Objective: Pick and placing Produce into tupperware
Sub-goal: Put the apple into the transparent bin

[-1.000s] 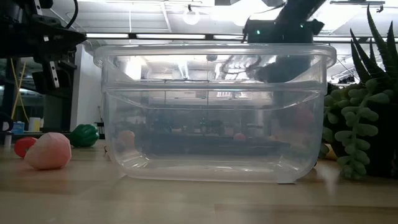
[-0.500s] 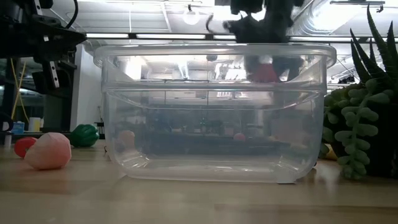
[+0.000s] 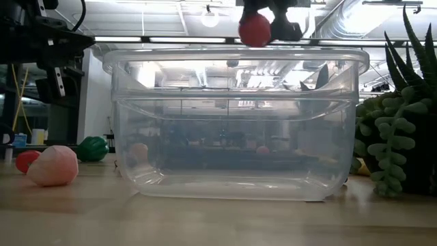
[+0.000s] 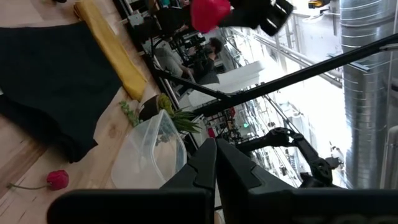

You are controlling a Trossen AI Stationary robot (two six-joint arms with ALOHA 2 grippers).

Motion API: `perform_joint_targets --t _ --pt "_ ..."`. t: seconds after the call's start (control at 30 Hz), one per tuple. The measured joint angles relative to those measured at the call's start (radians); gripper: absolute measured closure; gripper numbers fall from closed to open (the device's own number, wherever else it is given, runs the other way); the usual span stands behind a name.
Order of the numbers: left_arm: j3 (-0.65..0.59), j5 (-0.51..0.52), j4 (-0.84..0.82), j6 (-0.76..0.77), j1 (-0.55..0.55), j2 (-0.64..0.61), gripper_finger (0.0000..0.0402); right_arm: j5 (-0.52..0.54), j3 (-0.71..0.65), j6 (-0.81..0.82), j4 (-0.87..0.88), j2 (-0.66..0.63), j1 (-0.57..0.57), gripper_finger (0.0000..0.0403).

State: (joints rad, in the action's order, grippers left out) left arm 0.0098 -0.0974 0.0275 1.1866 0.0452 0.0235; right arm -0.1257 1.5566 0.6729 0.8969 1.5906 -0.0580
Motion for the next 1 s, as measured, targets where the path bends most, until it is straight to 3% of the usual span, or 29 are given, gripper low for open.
perform_joint_targets --t 0.27,0.57,1.0 --pt "0.000 0.019 -0.002 -0.003 0.000 0.000 0.0401 -0.003 0.000 -0.070 -0.106 0.000 0.101 0.0138" --pt "0.000 0.131 -0.011 -0.010 0.000 0.000 0.0401 -0.008 0.000 -0.157 -0.141 0.000 0.228 0.0138" --pt "0.000 0.124 -0.009 -0.007 0.000 0.000 0.0401 0.003 0.000 -0.201 -0.354 0.009 0.351 0.0138"
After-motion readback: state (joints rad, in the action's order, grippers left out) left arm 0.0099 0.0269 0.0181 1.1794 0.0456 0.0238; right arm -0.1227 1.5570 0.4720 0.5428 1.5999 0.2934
